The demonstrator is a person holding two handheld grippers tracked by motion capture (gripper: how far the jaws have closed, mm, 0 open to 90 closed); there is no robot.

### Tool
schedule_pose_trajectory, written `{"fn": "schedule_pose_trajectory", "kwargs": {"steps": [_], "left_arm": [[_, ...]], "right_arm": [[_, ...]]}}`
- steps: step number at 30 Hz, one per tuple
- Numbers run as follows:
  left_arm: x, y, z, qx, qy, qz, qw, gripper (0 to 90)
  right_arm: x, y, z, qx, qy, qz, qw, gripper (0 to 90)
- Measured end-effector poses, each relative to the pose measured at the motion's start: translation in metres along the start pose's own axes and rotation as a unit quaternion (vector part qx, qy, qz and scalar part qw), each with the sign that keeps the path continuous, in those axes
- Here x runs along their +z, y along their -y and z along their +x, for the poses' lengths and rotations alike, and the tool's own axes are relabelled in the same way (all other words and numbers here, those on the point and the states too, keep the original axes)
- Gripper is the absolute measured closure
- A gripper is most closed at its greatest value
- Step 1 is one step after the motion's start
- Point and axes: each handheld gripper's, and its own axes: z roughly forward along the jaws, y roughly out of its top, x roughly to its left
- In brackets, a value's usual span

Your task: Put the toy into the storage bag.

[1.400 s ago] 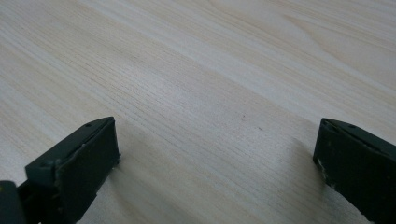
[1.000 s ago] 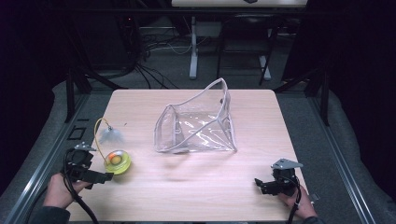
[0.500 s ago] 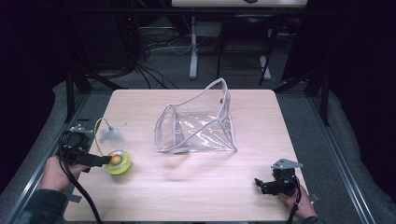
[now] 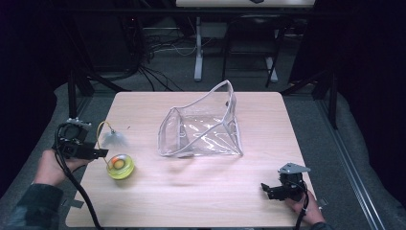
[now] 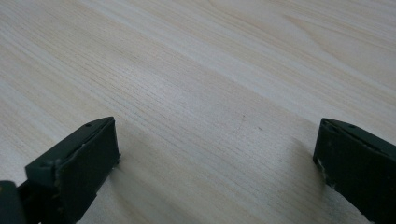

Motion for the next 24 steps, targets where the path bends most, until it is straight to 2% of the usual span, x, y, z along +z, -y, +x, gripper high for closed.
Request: {"fn": "schedule_pose_trajectory", "kwargs": {"steps": [4, 9, 10, 14, 15, 18, 24], "left_arm": [[-0.001, -0.005, -0.001, 0.005, -0.001, 0.005, 1.0000, 53.8], [0.000, -0.009, -0.001, 0.002, -0.006, 0.012, 0.9999, 59.9], [0.000, -0.010, 0.000, 0.005, -0.009, 0.008, 0.9999, 64.3], [-0.001, -0.010, 0.000, 0.007, -0.008, 0.007, 0.9999, 71.3], [-0.002, -0.010, 0.000, 0.008, -0.008, 0.007, 0.9999, 76.7], [-0.001, -0.010, 0.000, 0.009, -0.009, 0.008, 0.9999, 82.7], [0.000, -0.011, -0.001, 0.010, -0.014, 0.011, 0.9998, 87.5]], "right_arm": [[0.000, 0.000, 0.000, 0.000, 0.000, 0.000, 1.0000, 0.0], [0.000, 0.000, 0.000, 0.000, 0.000, 0.000, 1.0000, 0.0], [0.000, 0.000, 0.000, 0.000, 0.000, 0.000, 1.0000, 0.0], [0.000, 0.000, 0.000, 0.000, 0.000, 0.000, 1.0000, 0.0], [0.000, 0.000, 0.000, -0.001, 0.000, 0.000, 1.0000, 0.0], [0.000, 0.000, 0.000, 0.000, 0.000, 0.000, 1.0000, 0.0], [0.000, 0.000, 0.000, -0.001, 0.000, 0.000, 1.0000, 0.0]]}}
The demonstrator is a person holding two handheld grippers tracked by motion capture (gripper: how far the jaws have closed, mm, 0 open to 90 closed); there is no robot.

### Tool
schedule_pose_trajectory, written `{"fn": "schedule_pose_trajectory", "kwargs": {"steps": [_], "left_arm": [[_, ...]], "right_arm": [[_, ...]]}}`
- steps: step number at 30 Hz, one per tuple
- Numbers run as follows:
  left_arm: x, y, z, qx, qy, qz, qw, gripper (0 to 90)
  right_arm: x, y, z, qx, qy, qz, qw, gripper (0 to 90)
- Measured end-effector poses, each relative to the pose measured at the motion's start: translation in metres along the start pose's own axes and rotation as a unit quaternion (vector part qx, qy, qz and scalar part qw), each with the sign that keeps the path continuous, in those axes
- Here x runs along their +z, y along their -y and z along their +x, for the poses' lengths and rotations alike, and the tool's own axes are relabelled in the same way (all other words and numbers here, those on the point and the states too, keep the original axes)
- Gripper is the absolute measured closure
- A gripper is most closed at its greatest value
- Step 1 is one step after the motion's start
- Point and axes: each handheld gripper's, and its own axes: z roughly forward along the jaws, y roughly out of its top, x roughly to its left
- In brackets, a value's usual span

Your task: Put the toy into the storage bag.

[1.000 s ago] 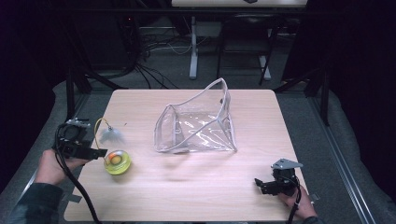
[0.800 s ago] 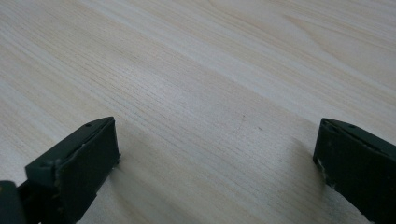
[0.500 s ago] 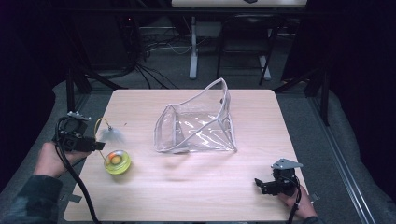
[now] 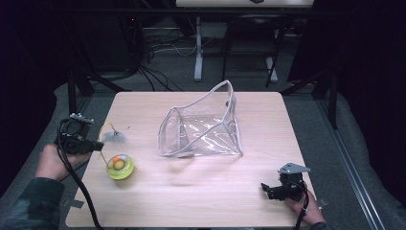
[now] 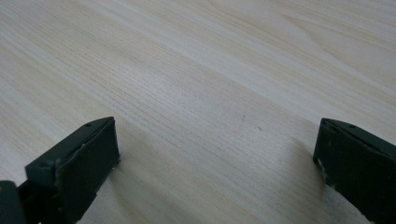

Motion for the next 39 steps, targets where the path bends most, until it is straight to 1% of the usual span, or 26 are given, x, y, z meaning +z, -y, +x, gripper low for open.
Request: {"fn": "schedule_pose_trajectory", "kwargs": {"steps": [3, 6, 9, 12, 14, 18, 19, 24, 30, 39], "left_arm": [[-0.001, -0.001, -0.001, 0.004, -0.001, 0.003, 1.0000, 87.8], [-0.001, -0.001, -0.003, 0.007, 0.002, 0.003, 1.0000, 87.9], [-0.002, -0.003, -0.006, 0.018, 0.001, 0.005, 0.9998, 87.9], [-0.003, -0.005, -0.006, 0.022, -0.001, 0.005, 0.9997, 88.0], [-0.005, -0.008, -0.007, 0.028, -0.003, 0.009, 0.9995, 88.0], [-0.008, -0.010, -0.007, 0.032, -0.007, 0.010, 0.9994, 88.0], [-0.011, -0.012, -0.007, 0.034, -0.009, 0.011, 0.9993, 88.0], [-0.017, -0.016, -0.008, 0.041, -0.009, 0.012, 0.9991, 88.0], [-0.021, -0.019, -0.009, 0.047, -0.009, 0.016, 0.9987, 88.0], [-0.027, -0.026, -0.011, 0.055, -0.017, 0.021, 0.9981, 87.9]], "right_arm": [[0.000, 0.000, 0.000, 0.000, 0.000, 0.000, 1.0000, 0.0], [0.000, 0.000, 0.000, 0.000, 0.000, 0.000, 1.0000, 0.0], [0.000, 0.000, 0.000, -0.001, 0.000, 0.000, 1.0000, 0.0], [0.000, 0.000, 0.000, 0.000, 0.000, 0.000, 1.0000, 0.0], [0.000, 0.000, 0.000, 0.000, 0.000, 0.000, 1.0000, 0.0], [0.000, 0.000, 0.000, 0.000, 0.000, 0.000, 1.0000, 0.0], [0.000, 0.000, 0.000, 0.000, 0.000, 0.000, 1.0000, 0.0], [0.000, 0.000, 0.000, -0.001, 0.000, 0.000, 1.0000, 0.0], [0.000, 0.000, 0.000, 0.000, 0.000, 0.000, 1.0000, 0.0], [0.000, 0.000, 0.000, 0.000, 0.000, 0.000, 1.0000, 0.0]]}}
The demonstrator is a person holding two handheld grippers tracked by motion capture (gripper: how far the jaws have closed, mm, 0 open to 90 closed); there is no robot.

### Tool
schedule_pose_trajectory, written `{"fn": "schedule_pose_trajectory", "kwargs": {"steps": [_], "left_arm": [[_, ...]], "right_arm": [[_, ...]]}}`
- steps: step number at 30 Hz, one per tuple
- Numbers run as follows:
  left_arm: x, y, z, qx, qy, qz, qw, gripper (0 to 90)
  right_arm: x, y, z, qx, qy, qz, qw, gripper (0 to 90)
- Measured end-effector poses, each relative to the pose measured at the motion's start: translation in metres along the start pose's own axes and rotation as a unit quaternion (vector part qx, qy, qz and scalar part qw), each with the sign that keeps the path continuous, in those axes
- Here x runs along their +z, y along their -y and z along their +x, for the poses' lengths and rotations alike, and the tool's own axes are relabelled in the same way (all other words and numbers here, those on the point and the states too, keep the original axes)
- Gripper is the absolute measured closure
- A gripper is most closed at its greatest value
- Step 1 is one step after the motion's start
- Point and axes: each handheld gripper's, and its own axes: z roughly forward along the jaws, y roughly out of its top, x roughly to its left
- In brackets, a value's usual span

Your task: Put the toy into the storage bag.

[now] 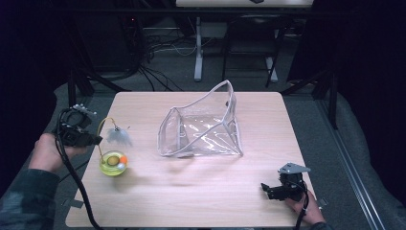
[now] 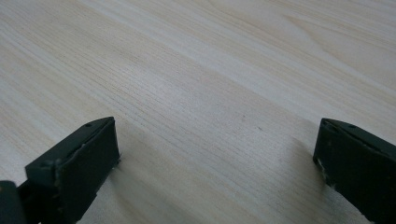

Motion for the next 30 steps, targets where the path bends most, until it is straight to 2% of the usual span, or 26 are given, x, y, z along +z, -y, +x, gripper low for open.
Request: {"fn": "schedule_pose_trajectory", "kwargs": {"steps": [9, 30], "left_arm": [[-0.006, -0.006, 0.002, 0.002, -0.004, -0.001, 1.0000, 87.9], [-0.024, -0.027, -0.002, 0.022, -0.017, -0.001, 0.9996, 87.9]], "right_arm": [[0.000, 0.000, 0.000, 0.000, 0.000, 0.000, 1.0000, 0.0], [0.000, 0.000, 0.000, -0.001, 0.000, 0.001, 1.0000, 0.0]]}}
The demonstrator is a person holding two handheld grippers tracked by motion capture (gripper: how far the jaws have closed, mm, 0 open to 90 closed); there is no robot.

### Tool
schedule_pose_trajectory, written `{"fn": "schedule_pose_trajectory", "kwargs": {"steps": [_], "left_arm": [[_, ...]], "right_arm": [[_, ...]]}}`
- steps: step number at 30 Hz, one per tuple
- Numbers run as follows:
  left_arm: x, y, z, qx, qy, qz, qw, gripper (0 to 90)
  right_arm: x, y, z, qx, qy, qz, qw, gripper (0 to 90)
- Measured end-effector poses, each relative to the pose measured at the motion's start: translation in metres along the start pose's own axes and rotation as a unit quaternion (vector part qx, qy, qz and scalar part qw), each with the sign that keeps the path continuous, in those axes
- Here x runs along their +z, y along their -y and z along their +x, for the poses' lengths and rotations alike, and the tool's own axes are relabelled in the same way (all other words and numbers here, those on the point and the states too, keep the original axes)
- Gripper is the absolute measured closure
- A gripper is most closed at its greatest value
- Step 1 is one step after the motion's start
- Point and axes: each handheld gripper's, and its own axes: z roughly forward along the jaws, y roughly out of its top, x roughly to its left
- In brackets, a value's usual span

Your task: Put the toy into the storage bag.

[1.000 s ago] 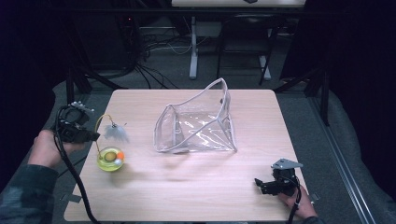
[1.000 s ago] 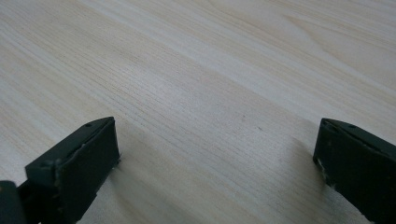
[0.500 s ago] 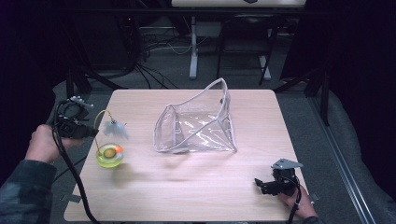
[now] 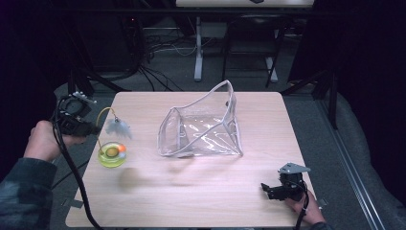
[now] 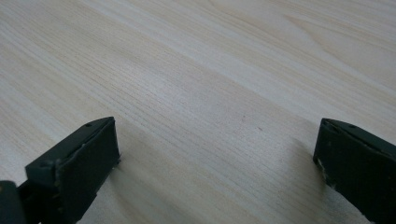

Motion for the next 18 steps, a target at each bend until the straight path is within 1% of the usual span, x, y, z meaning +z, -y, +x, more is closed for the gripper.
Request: {"fn": "schedule_pose_trajectory", "kwargs": {"steps": [5, 7, 10, 18], "left_arm": [[-0.006, -0.009, -0.002, 0.009, -0.004, 0.000, 1.0000, 87.9], [-0.008, -0.011, -0.003, 0.008, -0.005, -0.001, 1.0000, 87.9], [-0.012, -0.016, -0.004, 0.012, -0.003, -0.004, 0.9999, 87.9], [-0.016, -0.025, -0.006, 0.019, -0.005, -0.002, 0.9998, 87.9]], "right_arm": [[0.000, 0.000, 0.000, 0.000, -0.001, 0.000, 1.0000, 0.0], [0.000, 0.000, 0.000, 0.000, -0.001, 0.000, 1.0000, 0.0], [0.000, 0.000, 0.000, 0.000, 0.000, 0.000, 1.0000, 0.0], [0.000, 0.000, 0.000, 0.000, -0.001, 0.000, 1.0000, 0.0]]}}
